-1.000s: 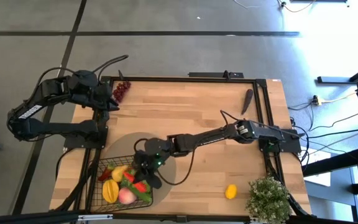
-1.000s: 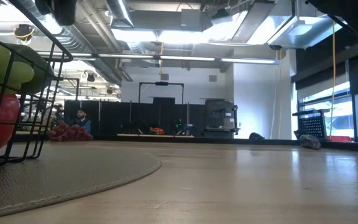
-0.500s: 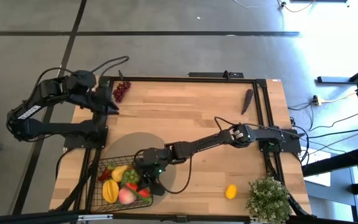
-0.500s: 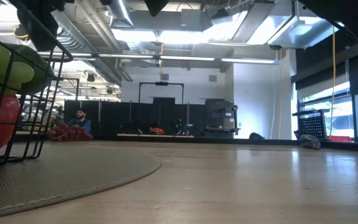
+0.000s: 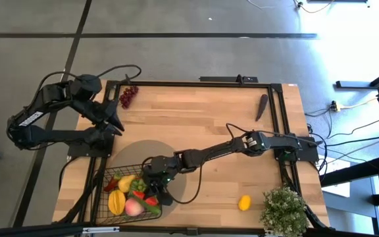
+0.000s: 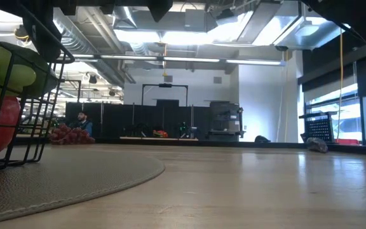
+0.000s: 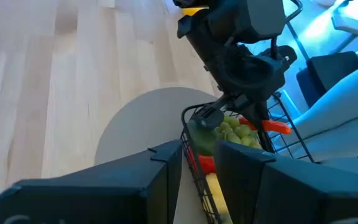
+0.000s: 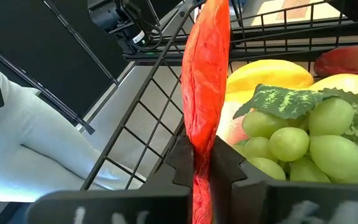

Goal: Build produce basket
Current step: Put the orange carrot into the wire basket, then put the red grapes into the wire basket

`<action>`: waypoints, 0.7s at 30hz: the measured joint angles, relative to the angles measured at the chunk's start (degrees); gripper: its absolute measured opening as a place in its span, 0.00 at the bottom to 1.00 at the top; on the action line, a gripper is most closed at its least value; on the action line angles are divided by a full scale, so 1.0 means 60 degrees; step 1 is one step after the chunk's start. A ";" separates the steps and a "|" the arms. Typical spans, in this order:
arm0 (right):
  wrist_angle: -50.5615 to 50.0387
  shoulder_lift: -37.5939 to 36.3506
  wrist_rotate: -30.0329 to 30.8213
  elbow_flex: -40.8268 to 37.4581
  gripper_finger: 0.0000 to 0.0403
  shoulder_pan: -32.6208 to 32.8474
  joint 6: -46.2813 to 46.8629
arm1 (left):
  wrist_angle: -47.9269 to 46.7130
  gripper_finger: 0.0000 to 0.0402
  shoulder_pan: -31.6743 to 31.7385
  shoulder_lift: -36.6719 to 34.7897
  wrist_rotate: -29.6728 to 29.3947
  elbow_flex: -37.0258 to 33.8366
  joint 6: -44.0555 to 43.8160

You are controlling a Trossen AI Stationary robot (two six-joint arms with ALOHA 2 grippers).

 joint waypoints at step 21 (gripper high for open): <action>0.0198 -0.0275 0.0069 0.0014 0.29 -0.0022 -0.0340 | -0.0076 0.21 -0.0001 0.0000 0.0010 0.0000 -0.0205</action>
